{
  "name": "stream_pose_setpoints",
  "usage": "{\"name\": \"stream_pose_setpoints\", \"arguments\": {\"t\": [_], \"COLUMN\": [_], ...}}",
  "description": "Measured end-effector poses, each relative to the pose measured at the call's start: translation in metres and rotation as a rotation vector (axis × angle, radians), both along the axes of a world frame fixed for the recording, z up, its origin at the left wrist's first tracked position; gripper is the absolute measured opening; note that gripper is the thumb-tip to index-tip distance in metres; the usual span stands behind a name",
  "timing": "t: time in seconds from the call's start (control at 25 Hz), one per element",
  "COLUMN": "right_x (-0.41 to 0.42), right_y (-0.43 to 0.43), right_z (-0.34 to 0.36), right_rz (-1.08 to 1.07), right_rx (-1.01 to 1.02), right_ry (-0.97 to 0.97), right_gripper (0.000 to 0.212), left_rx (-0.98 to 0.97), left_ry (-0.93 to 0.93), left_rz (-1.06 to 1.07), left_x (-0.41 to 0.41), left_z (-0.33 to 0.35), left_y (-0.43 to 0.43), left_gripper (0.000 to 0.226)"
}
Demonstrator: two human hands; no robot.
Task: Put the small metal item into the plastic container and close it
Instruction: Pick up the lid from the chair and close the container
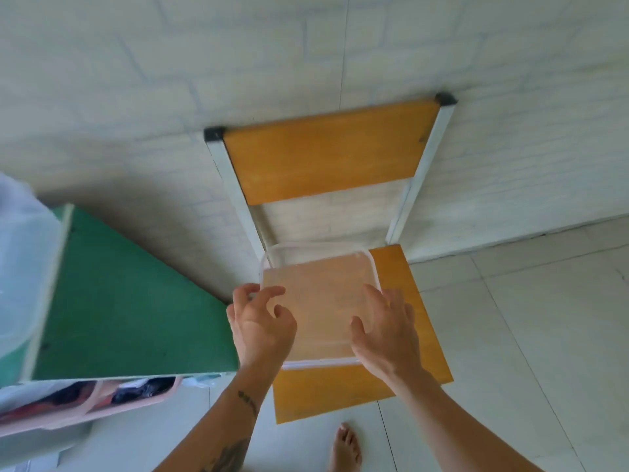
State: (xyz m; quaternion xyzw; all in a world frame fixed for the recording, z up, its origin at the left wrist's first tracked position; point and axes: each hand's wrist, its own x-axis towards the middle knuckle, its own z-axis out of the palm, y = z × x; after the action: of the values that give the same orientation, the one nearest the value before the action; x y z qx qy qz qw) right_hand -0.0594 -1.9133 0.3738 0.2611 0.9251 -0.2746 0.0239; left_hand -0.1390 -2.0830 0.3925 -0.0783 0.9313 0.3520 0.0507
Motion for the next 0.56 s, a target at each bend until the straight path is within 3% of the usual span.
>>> {"name": "stream_pose_setpoints", "arguments": {"t": [0.28,0.56], "right_x": [0.0,-0.053], "right_y": [-0.023,-0.1], "right_z": [0.137,0.21], "right_rz": [0.047,0.133], "right_rx": [0.037,0.071], "right_ry": [0.237,0.464], "right_gripper": [0.059,0.055], "left_rx": [0.006,0.046], "left_ry": [0.289,0.414], "left_rz": [-0.056,0.106], "left_x": [0.009,-0.011], "left_z": [0.155,0.233], "left_y": [-0.028,-0.108], "left_gripper": [0.028,0.029]}}
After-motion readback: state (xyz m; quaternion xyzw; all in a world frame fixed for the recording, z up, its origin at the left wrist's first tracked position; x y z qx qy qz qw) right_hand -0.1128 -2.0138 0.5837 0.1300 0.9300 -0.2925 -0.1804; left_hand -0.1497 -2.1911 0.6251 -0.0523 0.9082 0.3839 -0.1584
